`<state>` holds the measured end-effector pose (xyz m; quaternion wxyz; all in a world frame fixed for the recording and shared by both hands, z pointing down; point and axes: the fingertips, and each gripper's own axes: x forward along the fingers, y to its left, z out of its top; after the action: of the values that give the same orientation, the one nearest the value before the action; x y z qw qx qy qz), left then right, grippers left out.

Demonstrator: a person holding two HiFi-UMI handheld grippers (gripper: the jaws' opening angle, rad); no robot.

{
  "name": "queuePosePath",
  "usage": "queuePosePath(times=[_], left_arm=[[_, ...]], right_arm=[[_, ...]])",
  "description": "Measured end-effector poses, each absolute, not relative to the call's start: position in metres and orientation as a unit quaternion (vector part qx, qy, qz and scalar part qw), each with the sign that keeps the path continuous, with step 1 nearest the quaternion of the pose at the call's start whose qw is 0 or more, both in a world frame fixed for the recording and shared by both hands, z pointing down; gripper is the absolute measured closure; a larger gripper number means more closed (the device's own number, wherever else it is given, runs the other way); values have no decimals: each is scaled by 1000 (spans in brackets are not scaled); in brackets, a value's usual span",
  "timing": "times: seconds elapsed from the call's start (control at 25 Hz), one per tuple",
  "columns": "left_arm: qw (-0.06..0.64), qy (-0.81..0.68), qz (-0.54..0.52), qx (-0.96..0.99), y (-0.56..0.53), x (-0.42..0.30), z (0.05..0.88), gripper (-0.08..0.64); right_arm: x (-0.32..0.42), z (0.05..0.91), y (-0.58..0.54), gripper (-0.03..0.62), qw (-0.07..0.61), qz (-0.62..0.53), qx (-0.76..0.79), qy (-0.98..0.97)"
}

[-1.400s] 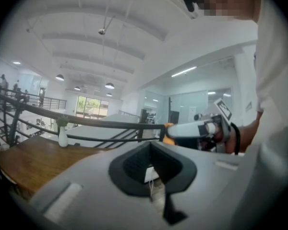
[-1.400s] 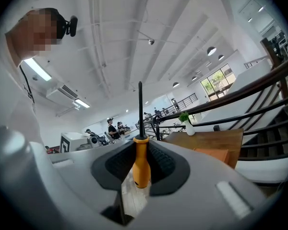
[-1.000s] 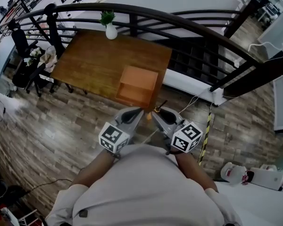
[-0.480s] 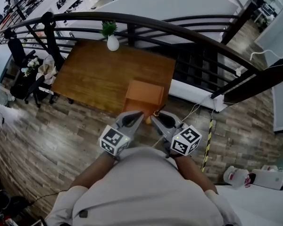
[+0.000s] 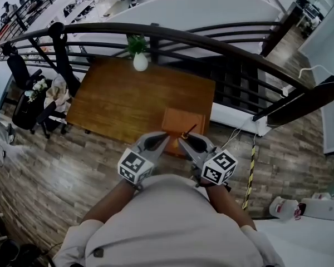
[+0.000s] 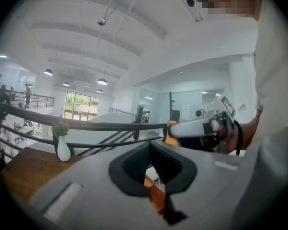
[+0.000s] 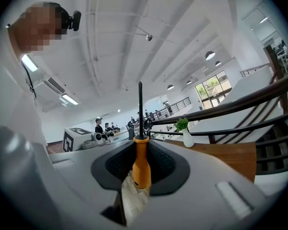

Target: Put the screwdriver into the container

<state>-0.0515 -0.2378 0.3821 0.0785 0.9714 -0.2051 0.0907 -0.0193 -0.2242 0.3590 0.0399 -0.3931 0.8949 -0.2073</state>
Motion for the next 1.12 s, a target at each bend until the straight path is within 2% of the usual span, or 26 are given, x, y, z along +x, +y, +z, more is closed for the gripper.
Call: queuePosePath(times=[0.4, 1.12], left_arm=[[99, -187, 85, 974, -268, -71, 383, 557], [97, -241, 85, 962, -313, -18, 382, 557]], right_arm=[[-42, 365, -251, 511, 41, -215, -407, 887], [17, 362, -303, 511, 31, -215, -359, 908]])
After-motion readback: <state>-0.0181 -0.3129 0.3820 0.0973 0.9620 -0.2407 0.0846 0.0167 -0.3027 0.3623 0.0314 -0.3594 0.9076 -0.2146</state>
